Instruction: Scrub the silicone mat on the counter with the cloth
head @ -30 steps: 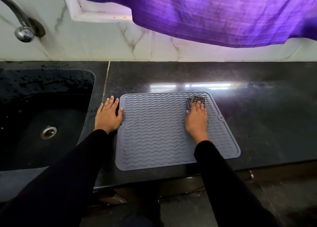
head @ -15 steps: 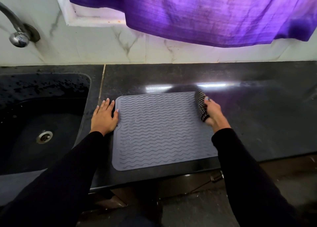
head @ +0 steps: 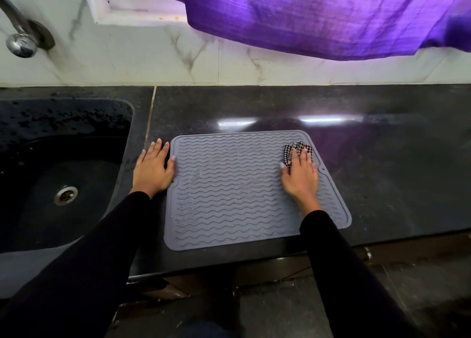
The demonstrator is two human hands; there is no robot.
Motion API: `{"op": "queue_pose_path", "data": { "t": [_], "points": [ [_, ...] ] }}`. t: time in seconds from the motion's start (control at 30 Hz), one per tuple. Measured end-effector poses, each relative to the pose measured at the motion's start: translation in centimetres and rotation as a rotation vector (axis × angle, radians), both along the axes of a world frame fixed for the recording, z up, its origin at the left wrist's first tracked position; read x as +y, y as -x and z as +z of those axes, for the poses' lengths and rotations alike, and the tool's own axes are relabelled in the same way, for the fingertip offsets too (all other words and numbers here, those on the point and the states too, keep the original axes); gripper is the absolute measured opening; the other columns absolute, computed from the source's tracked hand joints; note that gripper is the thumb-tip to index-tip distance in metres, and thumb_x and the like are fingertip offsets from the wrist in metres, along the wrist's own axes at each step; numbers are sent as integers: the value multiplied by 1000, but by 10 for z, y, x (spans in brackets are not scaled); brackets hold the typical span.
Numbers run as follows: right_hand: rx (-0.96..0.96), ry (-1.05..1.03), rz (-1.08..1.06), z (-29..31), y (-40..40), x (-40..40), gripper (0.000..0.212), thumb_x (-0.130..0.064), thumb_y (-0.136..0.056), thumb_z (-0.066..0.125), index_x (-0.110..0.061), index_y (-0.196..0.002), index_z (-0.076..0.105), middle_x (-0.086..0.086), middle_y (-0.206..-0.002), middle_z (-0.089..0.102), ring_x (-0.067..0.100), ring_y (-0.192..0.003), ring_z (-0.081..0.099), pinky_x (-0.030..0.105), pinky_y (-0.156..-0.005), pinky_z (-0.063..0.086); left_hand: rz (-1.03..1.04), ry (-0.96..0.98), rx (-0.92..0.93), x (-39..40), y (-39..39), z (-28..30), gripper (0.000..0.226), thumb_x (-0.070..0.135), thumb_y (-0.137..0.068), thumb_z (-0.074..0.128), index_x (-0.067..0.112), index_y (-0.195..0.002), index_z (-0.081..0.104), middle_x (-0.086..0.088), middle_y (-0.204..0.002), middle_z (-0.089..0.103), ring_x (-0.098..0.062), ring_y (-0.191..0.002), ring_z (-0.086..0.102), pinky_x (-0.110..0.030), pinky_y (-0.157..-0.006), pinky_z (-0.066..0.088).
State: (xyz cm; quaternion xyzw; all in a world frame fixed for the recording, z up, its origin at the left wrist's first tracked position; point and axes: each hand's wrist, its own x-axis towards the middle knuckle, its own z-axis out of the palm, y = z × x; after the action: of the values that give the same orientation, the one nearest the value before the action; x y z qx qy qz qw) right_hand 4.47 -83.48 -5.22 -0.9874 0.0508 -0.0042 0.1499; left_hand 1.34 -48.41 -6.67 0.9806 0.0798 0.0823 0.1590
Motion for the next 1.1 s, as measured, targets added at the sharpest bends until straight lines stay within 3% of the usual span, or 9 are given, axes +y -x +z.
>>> {"op": "queue_pose_path", "data": {
  "t": [0.17, 0.3, 0.4, 0.47, 0.63, 0.7, 0.8, 1.0, 1.1],
  "points": [
    [-53, -220, -4, 6, -3, -6, 49, -28, -100, 33, -21, -147, 23, 0, -157, 11, 16, -145, 9, 37, -117, 6, -2, 21, -9, 0, 1, 1, 65, 46, -90, 19, 13, -143, 31, -9, -154, 23, -21, -143, 15, -39, -117, 8],
    [-86, -751, -125, 16, -4, -12, 38, -24, -99, 37, -18, -136, 45, 4, -144, 42, 20, -133, 39, 38, -111, 31, -21, 129, -54, -3, 9, 7, 64, 42, -88, 24, 4, -136, 42, -17, -148, 32, -28, -140, 24, -42, -117, 14],
    [-92, -1258, -349, 35, -9, -18, 29, -18, -98, 40, -8, -116, 60, 9, -121, 61, 18, -105, 58, 33, -97, 45, -26, 209, -75, -6, 24, 11, 63, 39, -87, 28, 1, -134, 44, -20, -145, 36, -30, -139, 27, -41, -116, 16],
    [-147, -1391, -506, 42, -11, -21, 27, -19, -99, 38, -5, -108, 60, 7, -103, 61, 18, -89, 58, 35, -90, 48, -31, 212, -68, -8, 37, 11, 64, 40, -87, 28, 2, -136, 42, -20, -146, 35, -30, -139, 27, -40, -116, 15],
    [-219, -779, -220, 45, 36, 17, 33, -20, -100, 36, -12, -128, 52, 0, -114, 55, 13, -101, 48, 23, -84, 36, -64, 59, -12, -13, 55, 5, 68, 45, -87, 23, 5, -140, 36, -17, -150, 28, -29, -141, 21, -41, -117, 13],
    [-184, -501, -19, 29, 55, 41, 35, -22, -99, 37, -15, -132, 47, 5, -136, 49, 19, -121, 45, 29, -99, 34, -57, 26, -3, -13, 55, 4, 69, 46, -87, 20, 6, -141, 34, -16, -151, 27, -28, -142, 20, -41, -117, 13],
    [-163, -34, 162, 1, 65, 58, 47, -27, -99, 31, -14, -144, 29, 9, -156, 18, 21, -145, 12, 36, -119, 5, -53, 12, -5, -13, 55, 2, 68, 46, -88, 19, 6, -141, 34, -15, -151, 27, -28, -142, 20, -41, -116, 12],
    [-97, 22, 196, 5, 58, 53, 50, -27, -99, 31, -15, -147, 23, 6, -157, 14, 17, -145, 11, 32, -118, 5, -40, 7, -5, -15, 55, 3, 66, 44, -89, 18, 7, -142, 31, -14, -152, 24, -26, -142, 18, -39, -117, 10],
    [-61, -273, 148, 20, 56, 47, 41, -22, -99, 37, -19, -139, 41, 1, -152, 30, 19, -139, 29, 34, -113, 24, -49, 12, -1, -16, 56, 4, 61, 41, -93, 22, 7, -143, 30, -14, -153, 23, -26, -143, 16, -39, -118, 9]
  ]
}}
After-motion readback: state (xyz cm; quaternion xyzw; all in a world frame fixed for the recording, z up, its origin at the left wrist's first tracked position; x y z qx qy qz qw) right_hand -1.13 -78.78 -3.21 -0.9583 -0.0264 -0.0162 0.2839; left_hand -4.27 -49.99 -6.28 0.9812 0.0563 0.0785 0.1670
